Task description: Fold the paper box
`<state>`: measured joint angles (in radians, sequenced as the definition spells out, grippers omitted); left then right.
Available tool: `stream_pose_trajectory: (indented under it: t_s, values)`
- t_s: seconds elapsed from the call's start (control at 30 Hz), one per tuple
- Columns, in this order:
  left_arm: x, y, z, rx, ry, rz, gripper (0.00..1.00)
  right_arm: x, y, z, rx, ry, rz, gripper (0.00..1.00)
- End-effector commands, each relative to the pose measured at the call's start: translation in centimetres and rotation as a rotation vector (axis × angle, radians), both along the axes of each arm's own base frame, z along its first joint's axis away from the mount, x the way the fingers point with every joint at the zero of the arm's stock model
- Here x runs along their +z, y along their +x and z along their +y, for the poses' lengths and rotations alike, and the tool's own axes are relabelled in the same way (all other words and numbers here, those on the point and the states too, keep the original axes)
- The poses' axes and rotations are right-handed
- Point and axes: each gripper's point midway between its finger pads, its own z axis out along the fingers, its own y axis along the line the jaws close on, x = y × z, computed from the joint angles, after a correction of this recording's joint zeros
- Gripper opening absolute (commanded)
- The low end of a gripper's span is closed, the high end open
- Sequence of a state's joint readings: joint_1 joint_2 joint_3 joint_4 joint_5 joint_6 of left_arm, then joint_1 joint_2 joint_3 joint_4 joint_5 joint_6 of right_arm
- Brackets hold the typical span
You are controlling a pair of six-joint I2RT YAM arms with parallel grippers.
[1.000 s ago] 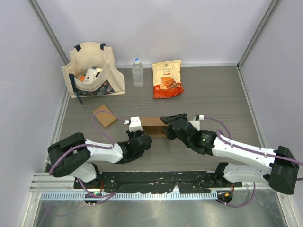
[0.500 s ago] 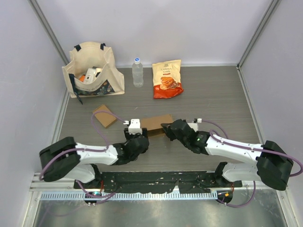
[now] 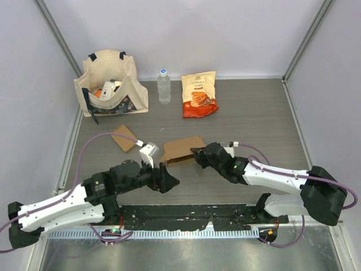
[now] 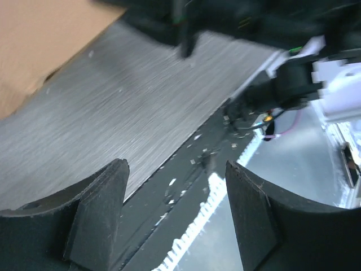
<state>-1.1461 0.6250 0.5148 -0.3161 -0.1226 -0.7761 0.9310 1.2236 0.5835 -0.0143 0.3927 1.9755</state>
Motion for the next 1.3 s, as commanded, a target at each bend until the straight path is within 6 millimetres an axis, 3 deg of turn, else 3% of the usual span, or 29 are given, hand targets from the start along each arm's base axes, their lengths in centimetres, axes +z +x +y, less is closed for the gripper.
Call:
stream_pose_trajectory:
  t_s: [0.0, 0.03, 0.1, 0.13, 0.17, 0.27, 0.3, 0.33, 0.43, 0.47, 0.57, 0.7, 0.73, 0.77, 0.83, 0.87, 0.9, 0.93, 0.97, 1.0, 1.03, 1.07, 1.1, 1.17, 1.2, 1.27]
  values:
    - [6.0, -0.5, -0.2, -0.089, 0.013, -0.087, 0.75, -1.4, -0.4, 0.1, 0.054, -0.034, -0.005, 0.16]
    - [8.5, 0.5, -0.5, -0.061, -0.006, -0.13, 0.77, -1.5, -0.5, 0.0, 0.061, -0.038, -0.015, 0.17]
    - [9.4, 2.6, -0.8, -0.001, 0.034, -0.176, 0.8, -2.2, -0.8, -0.4, 0.075, -0.064, -0.029, 0.2]
    - [9.3, 5.1, -1.3, 0.055, 0.075, -0.165, 0.8, -2.4, -0.9, -0.4, 0.087, -0.066, -0.037, 0.22]
    - [9.2, 6.2, -1.6, 0.069, 0.08, -0.152, 0.8, -2.8, -1.2, -0.9, 0.093, -0.077, -0.04, 0.22]
    - [7.1, 11.0, -2.5, 0.098, -0.002, -0.038, 0.71, -3.1, -1.5, -1.8, 0.094, -0.092, -0.072, 0.29]
    - [6.6, 12.9, -1.9, 0.129, -0.051, 0.0, 0.65, -2.8, -1.4, -1.7, 0.104, -0.099, -0.098, 0.31]
    - [5.1, 14.1, -3.0, 0.114, -0.103, 0.03, 0.62, -2.9, -1.5, -1.8, 0.114, -0.11, -0.11, 0.34]
    - [2.9, 14.6, -4.6, 0.038, -0.141, 0.071, 0.54, -2.7, -1.3, -1.7, 0.159, -0.17, -0.164, 0.44]
    - [1.0, 14.6, -5.2, 0.022, -0.129, 0.12, 0.48, -2.7, -1.3, -1.6, 0.179, -0.188, -0.178, 0.52]
    - [-2.1, 14.6, -5.5, 0.029, -0.138, 0.165, 0.43, -2.1, -1.7, -1.4, 0.294, -0.289, -0.274, 0.62]
    - [-5.3, 14.0, -4.7, 0.064, -0.123, 0.196, 0.44, -1.9, -3.5, -0.8, 0.578, -0.457, -0.43, 0.63]
    - [-5.7, 13.9, -4.5, 0.066, -0.112, 0.199, 0.44, -2.0, -5.0, -0.4, 0.728, -0.485, -0.492, 0.63]
    - [-6.1, 13.9, -4.4, 0.066, -0.099, 0.201, 0.45, -1.8, -5.3, -0.4, 0.783, -0.485, -0.547, 0.63]
    - [-6.9, 13.7, -4.0, 0.067, -0.068, 0.203, 0.45, -1.1, -8.0, -0.2, 0.917, -0.428, -0.693, 0.63]
    - [-7.1, 13.7, -3.9, 0.071, -0.058, 0.204, 0.46, 0.8, -9.1, 0.3, 0.978, -0.357, -0.813, 0.63]
    - [-7.4, 13.7, -3.7, 0.073, -0.051, 0.202, 0.45, 1.3, -9.8, 0.2, 1.014, -0.328, -0.853, 0.63]
    - [-7.6, 13.6, -3.6, 0.075, -0.043, 0.203, 0.46, 2.8, -9.8, 0.1, 1.026, -0.315, -0.902, 0.63]
    - [-7.7, 13.7, -3.6, 0.078, -0.039, 0.203, 0.46, 2.6, -10.2, -0.3, 1.101, -0.324, -0.909, 0.63]
    - [-7.8, 13.6, -3.5, 0.075, -0.031, 0.202, 0.46, 3.1, -9.7, -0.5, 1.116, -0.349, -0.911, 0.63]
    - [-7.8, 13.6, -3.4, 0.074, -0.026, 0.199, 0.47, 5.0, -8.3, -0.4, 1.09, -0.388, -0.931, 0.63]
    - [-7.9, 13.6, -3.3, 0.075, -0.02, 0.203, 0.47, 4.3, -7.2, -1.1, 1.078, -0.449, -0.87, 0.64]
    - [-7.6, 13.6, -3.3, 0.073, -0.023, 0.195, 0.47, 4.4, -4.8, -2.3, 1.025, -0.464, -0.836, 0.65]
    - [-7.3, 13.5, -3.4, 0.07, -0.029, 0.19, 0.49, 5.5, -2.8, -1.8, 1.03, -0.291, -0.809, 0.65]
    - [-7.0, 13.5, -3.4, 0.066, -0.034, 0.187, 0.5, 5.8, -1.1, -2.7, 0.991, -0.217, -0.793, 0.65]
    - [-6.0, 13.5, -3.6, 0.045, -0.045, 0.168, 0.52, 5.9, 0.8, -2.3, 0.991, -0.1, -0.865, 0.58]
